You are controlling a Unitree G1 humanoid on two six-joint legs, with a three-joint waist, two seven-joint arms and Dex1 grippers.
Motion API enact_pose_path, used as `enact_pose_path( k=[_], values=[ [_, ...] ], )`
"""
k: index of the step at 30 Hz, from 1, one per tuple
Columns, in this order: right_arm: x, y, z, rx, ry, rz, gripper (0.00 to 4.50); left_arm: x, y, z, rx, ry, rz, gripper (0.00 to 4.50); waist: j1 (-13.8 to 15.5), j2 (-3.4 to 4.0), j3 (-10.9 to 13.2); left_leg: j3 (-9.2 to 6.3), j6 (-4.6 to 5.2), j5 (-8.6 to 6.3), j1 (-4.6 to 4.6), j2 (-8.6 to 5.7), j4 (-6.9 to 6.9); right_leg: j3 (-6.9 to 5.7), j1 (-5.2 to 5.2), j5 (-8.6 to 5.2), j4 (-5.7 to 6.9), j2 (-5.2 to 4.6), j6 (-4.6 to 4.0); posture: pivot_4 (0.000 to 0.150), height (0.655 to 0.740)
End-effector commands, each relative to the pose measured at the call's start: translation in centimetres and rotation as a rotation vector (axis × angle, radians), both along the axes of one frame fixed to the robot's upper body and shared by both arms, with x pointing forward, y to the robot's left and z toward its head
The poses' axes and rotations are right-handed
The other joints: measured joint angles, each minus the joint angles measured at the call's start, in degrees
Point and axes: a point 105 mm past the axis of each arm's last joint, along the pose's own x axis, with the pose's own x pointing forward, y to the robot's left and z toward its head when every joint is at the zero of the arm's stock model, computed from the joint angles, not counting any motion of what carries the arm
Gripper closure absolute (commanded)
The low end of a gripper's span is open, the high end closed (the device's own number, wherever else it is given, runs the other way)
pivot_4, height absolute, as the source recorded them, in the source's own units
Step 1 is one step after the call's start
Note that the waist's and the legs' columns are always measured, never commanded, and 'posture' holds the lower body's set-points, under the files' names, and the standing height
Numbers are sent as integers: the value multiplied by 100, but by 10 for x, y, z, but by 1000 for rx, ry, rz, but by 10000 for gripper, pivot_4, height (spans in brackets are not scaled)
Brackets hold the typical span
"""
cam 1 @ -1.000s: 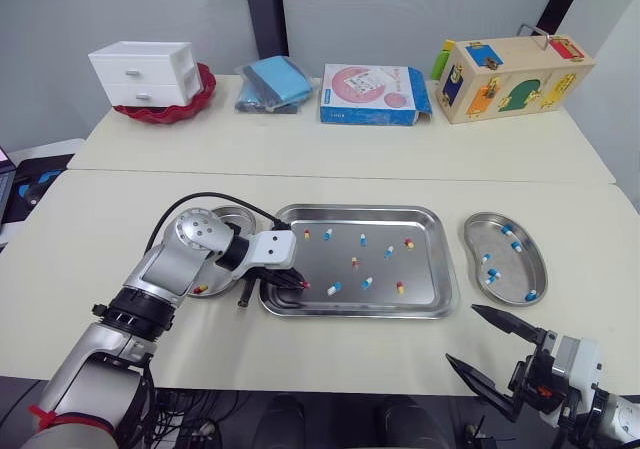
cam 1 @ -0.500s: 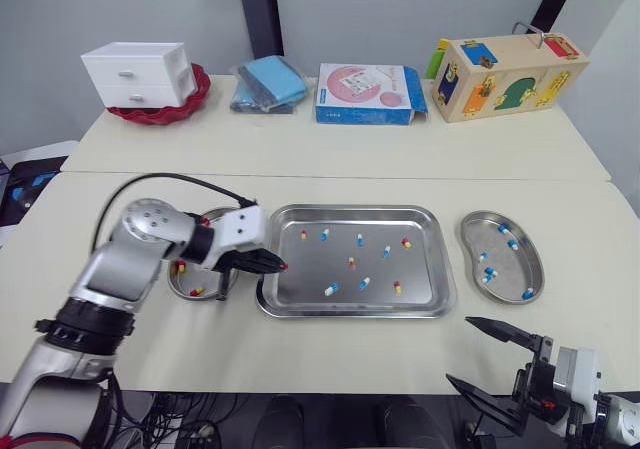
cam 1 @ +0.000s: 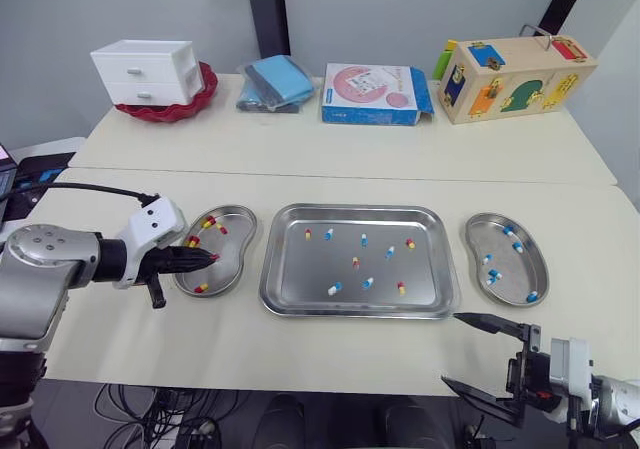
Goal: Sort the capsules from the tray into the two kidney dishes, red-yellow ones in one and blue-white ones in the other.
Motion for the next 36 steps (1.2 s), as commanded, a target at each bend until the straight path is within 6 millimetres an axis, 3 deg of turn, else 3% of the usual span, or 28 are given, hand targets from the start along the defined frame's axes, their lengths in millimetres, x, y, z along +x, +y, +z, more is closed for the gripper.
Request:
enact_pose_path(
  k=[1, 3, 6, 18, 25, 28, 32, 36],
  values=[
    [-1, 2, 3, 21, -6, 11, 0, 5, 3, 4, 6, -43, 23, 44704, -8, 0, 0, 0, 0, 0, 0, 0, 0, 0, 0, 0, 0, 0, 0, 1500, 7400],
    [0, 2, 2, 22, -5, 11, 0, 7, 3, 1, 9, -44, 30, 44704, -13, 0, 0, 0, 0, 0, 0, 0, -1, 1, -1, 0, 0, 0, 0, 1500, 7400],
    [0, 1, 3, 20, -6, 6, 0, 9, 2, -1, 10, -42, 29, 37217, -14, 0, 0, 0, 0, 0, 0, 0, -1, 0, -2, 0, 0, 0, 0, 1500, 7400],
    [-1, -3, 4, 14, -6, -23, 0, 14, -2, 1, -21, -33, 18, 1626, -17, 0, 0, 1, 0, 0, 0, 0, -1, 0, -2, 0, 0, 0, 0, 1500, 7400],
    [1, -8, 4, 8, 1, -44, 0, 14, 13, 12, -65, -40, 71, 742, -19, 0, 0, 2, 0, 0, -1, 0, -1, 1, -2, 0, 0, 0, 0, 1500, 7400],
    [3, -14, 2, -2, 7, -62, 0, 16, 40, 20, -72, -62, 157, 742, -21, 0, 0, 1, 0, 0, 0, 0, -1, 0, -3, 0, 0, 1, 0, 1500, 7400],
    [5, -19, 1, -8, 14, -75, 0, 17, 95, 42, -126, -133, 346, 742, -30, 0, 0, 2, 0, 0, 0, 0, -2, 0, -8, 0, 1, 1, 0, 1500, 7400],
    [7, -20, 0, -6, 13, -86, 0, 14, 133, 39, -132, -156, 480, 742, -35, 1, 0, 3, 0, 0, 0, -1, -4, 0, -8, 0, 0, 1, 0, 1500, 7400]
  ],
)
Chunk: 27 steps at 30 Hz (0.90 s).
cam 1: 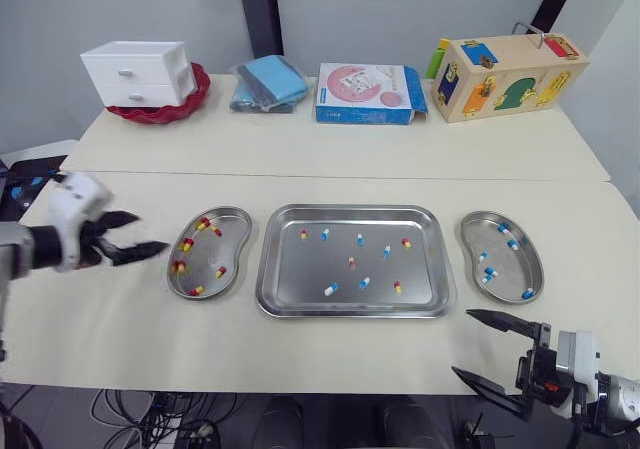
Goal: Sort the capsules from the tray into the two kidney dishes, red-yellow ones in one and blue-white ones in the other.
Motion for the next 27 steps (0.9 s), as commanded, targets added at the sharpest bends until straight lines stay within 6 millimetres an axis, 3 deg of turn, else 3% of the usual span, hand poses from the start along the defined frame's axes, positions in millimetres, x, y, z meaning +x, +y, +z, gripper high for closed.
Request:
enact_pose_path(
  k=[1, 5, 9, 27],
  values=[
    [2, -4, 5, 1, -25, -14, 0, -6, 34, 1, 22, -31, 110, 742, 0, 0, 0, 0, 0, 0, 0, 0, 0, 0, 0, 0, 0, 0, 0, 1500, 7400],
    [-1, -7, -2, -5, -7, -29, 0, -7, 61, 0, 83, -67, 223, 742, 1, -6, -1, -1, 0, 0, -1, 1, 0, -3, -2, 0, 1, 0, 0, 1500, 7400],
    [-4, -7, -8, -8, 7, -31, 0, -4, 74, 1, 111, -103, 283, 742, 31, -14, -5, -5, 0, 0, -2, 0, 3, -9, 2, 0, 1, 0, 0, 1500, 7400],
    [-9, -10, -10, -28, 30, -16, 0, 0, 62, -6, 72, -95, 224, 742, -4, -12, -4, -5, 0, 0, -1, 2, 1, -9, 1, 0, 4, 0, 0, 1500, 7400]
  ],
)
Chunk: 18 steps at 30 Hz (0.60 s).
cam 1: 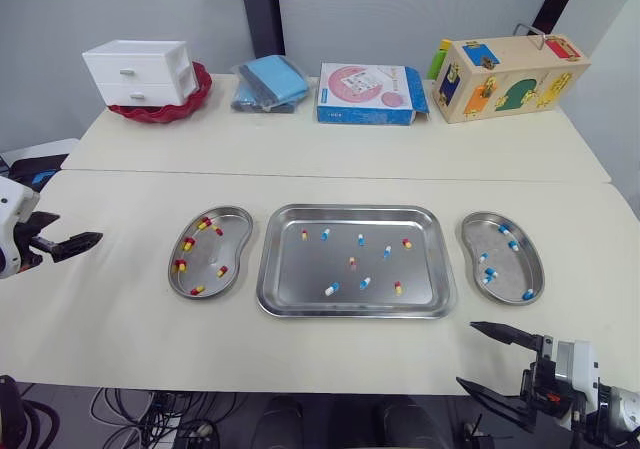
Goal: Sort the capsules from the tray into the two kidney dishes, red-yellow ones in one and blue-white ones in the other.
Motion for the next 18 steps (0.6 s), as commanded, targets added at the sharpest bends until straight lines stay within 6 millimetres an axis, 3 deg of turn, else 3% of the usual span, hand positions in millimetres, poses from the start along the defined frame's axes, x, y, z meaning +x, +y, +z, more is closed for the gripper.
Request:
enact_pose_path(
  k=[1, 3, 6, 14, 18],
  values=[
    [1, -2, 8, -13, -39, 6, 0, 4, -8, 10, 12, -23, -46, 742, 0, 0, 0, 0, 0, 0, 0, 0, 0, 0, 0, 0, 0, 0, 0, 1500, 7400],
    [2, -3, 8, -12, -43, 3, 0, 7, -14, 10, 11, -21, -74, 742, 0, 0, 0, 0, 0, 0, 0, 0, 0, 0, 0, 0, 0, 0, 0, 1500, 7400],
    [4, -1, 11, -2, -47, -8, 0, 15, -50, 15, -3, -18, -228, 742, 19, 0, 0, 0, 0, 0, 0, 0, 1, 0, 3, 0, 0, 0, 0, 1500, 7400],
    [7, 1, 17, 10, -60, -19, 0, 21, -172, 24, -24, -2, -680, 742, 22, 0, 0, -1, 0, 0, -1, 1, 3, 2, 6, 0, 0, -1, 0, 1500, 7400],
    [9, 5, 21, 31, -67, -33, 0, 24, -216, 27, -11, -11, -827, 742, 21, 0, 0, 0, 0, 0, -1, 0, 5, 4, 8, 0, 0, -1, 0, 1500, 7400]
  ],
)
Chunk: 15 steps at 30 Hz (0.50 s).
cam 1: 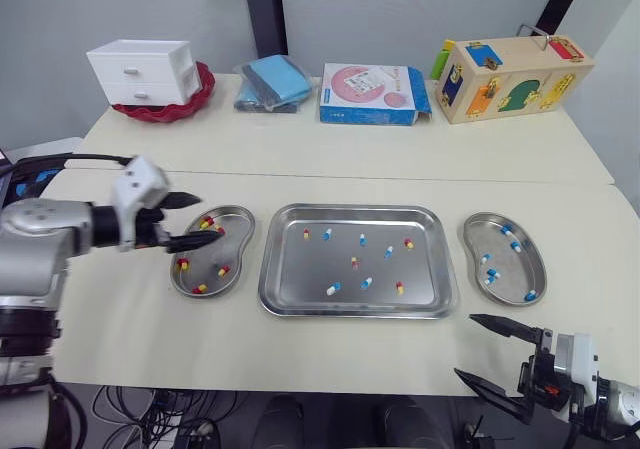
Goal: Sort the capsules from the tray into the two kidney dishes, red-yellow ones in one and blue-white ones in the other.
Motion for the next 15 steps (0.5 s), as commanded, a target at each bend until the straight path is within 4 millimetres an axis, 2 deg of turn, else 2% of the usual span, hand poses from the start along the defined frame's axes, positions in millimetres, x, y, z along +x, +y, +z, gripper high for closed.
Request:
enact_pose_path(
  k=[1, 6, 10, 13, 15],
  values=[
    [3, 1, 12, 19, -38, -15, 0, 1, -30, 14, 5, -44, -106, 742, 1, 0, 0, 0, 0, 0, 0, -1, 1, 0, 0, 0, 0, 0, 0, 1500, 7400],
    [4, 7, 12, 37, -38, -26, 0, 11, -74, 1, 35, -44, -248, 742, 1, 0, 0, 0, 0, 0, 0, -3, 3, 1, 2, 0, -1, 0, 0, 1500, 7400],
    [4, 11, 10, 42, -38, -32, 0, 22, -85, -23, 117, -17, -318, 742, -9, 0, 0, 0, 0, 0, 1, -4, 2, 1, 0, 0, -1, 0, 0, 1500, 7400],
    [3, 13, 10, 44, -41, -36, 0, 30, -90, -30, 126, -4, -346, 6890, -19, 0, 0, 1, 0, 0, 0, -4, 2, 2, -1, 0, -2, 1, 0, 1500, 7400],
    [3, 14, 10, 45, -43, -42, 0, 36, -94, -31, 126, -2, -357, 12555, -10, 0, 0, 0, 0, 0, -1, -5, 2, 2, -1, 0, -2, 0, 0, 1500, 7400]
  ],
)
